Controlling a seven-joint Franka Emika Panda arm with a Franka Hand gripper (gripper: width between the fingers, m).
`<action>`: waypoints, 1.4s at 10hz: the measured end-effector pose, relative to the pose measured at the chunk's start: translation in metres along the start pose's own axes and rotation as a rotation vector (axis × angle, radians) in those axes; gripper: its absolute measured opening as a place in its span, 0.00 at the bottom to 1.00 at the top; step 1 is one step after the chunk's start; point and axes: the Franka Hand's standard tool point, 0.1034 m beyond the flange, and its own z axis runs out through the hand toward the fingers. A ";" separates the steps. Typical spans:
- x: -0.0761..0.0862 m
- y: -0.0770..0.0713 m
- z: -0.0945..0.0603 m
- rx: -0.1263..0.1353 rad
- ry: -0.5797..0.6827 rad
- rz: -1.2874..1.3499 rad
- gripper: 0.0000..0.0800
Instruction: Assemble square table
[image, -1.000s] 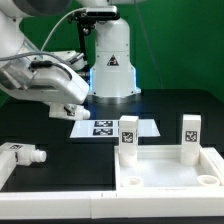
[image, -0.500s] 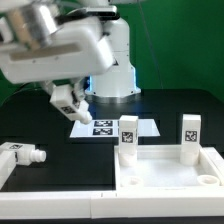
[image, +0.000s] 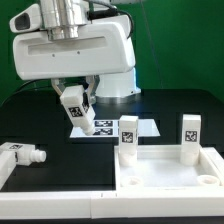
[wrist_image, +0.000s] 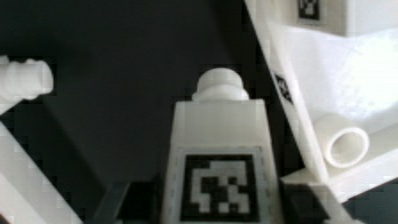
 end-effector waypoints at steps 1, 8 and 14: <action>0.010 -0.035 -0.006 -0.004 0.084 -0.059 0.36; -0.012 -0.131 0.008 0.037 0.265 -0.197 0.36; -0.008 -0.172 0.018 0.035 0.292 -0.341 0.36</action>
Offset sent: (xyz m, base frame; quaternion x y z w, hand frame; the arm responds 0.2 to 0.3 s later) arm 0.0424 0.0829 0.0078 -0.0854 0.1633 -0.1060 0.9771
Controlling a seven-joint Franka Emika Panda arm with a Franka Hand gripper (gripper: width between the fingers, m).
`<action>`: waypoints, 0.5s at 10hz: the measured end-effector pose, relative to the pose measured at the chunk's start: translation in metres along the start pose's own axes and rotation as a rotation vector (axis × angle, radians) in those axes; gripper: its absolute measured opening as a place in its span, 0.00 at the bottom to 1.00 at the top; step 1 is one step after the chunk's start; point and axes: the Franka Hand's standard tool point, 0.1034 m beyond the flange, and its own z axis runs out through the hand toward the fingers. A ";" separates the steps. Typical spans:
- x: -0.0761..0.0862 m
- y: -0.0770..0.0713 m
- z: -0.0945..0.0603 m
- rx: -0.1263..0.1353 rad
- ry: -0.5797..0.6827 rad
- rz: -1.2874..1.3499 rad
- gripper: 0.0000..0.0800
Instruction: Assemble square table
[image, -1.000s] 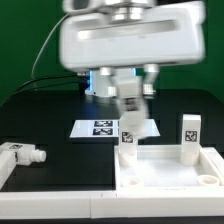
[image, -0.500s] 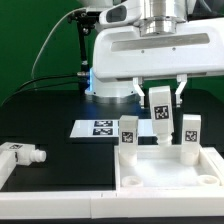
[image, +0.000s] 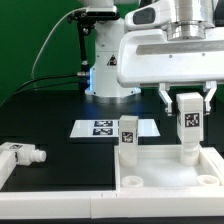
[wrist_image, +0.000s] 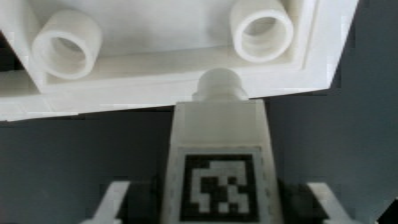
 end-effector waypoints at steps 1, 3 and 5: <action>-0.001 0.000 0.001 0.000 -0.001 -0.001 0.36; -0.007 -0.006 0.008 -0.003 -0.007 -0.027 0.36; -0.009 -0.020 0.022 -0.006 -0.015 -0.055 0.36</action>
Offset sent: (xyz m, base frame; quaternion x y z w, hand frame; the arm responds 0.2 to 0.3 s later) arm 0.0133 0.0005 -0.0192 -0.0796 0.0218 -0.1114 0.9903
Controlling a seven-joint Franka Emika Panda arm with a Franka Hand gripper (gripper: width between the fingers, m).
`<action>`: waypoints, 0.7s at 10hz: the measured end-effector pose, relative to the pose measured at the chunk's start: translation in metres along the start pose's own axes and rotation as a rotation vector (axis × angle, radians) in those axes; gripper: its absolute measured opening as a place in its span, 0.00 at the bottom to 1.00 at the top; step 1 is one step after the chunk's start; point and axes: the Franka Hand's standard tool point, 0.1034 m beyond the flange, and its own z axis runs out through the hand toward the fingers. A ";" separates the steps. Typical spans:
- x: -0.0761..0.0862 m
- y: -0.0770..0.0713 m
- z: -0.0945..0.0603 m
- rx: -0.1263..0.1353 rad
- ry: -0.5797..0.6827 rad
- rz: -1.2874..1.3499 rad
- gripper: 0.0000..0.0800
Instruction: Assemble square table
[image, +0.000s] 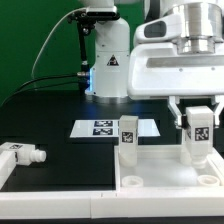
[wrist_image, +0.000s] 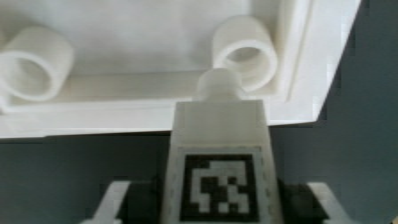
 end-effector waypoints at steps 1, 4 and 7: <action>-0.003 -0.007 0.004 0.002 -0.002 -0.006 0.36; -0.011 -0.014 0.010 0.001 -0.015 -0.017 0.36; -0.010 -0.011 0.014 -0.003 -0.013 -0.017 0.36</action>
Offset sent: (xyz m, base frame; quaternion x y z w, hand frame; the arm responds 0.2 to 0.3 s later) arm 0.0009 0.0058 -0.0076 0.0042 0.0059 0.0068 1.0000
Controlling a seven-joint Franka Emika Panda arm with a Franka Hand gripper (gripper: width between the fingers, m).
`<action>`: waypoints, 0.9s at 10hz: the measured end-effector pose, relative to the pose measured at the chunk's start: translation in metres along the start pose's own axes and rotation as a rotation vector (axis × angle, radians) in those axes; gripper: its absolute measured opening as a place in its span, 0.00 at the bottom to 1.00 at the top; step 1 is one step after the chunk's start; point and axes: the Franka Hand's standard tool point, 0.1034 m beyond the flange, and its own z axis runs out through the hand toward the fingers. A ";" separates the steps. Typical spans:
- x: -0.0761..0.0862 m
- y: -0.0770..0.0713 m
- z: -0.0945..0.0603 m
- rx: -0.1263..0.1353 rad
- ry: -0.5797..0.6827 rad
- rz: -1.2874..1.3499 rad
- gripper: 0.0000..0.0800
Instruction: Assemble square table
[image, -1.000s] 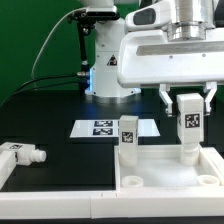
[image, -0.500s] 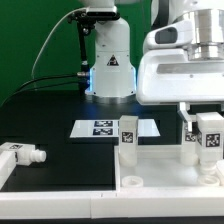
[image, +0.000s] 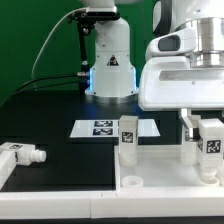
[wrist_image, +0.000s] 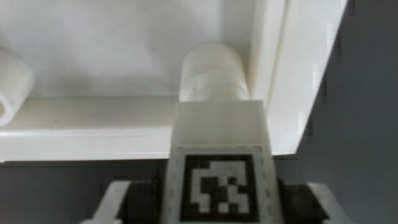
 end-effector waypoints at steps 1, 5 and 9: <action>0.002 -0.001 0.001 0.000 0.012 -0.001 0.36; 0.000 -0.004 0.009 -0.002 0.031 -0.010 0.36; -0.008 0.000 0.015 -0.009 0.028 -0.013 0.36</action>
Offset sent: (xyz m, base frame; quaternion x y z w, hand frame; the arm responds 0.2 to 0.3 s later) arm 0.0068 0.0059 -0.0092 -0.0010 0.0116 0.0082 0.9999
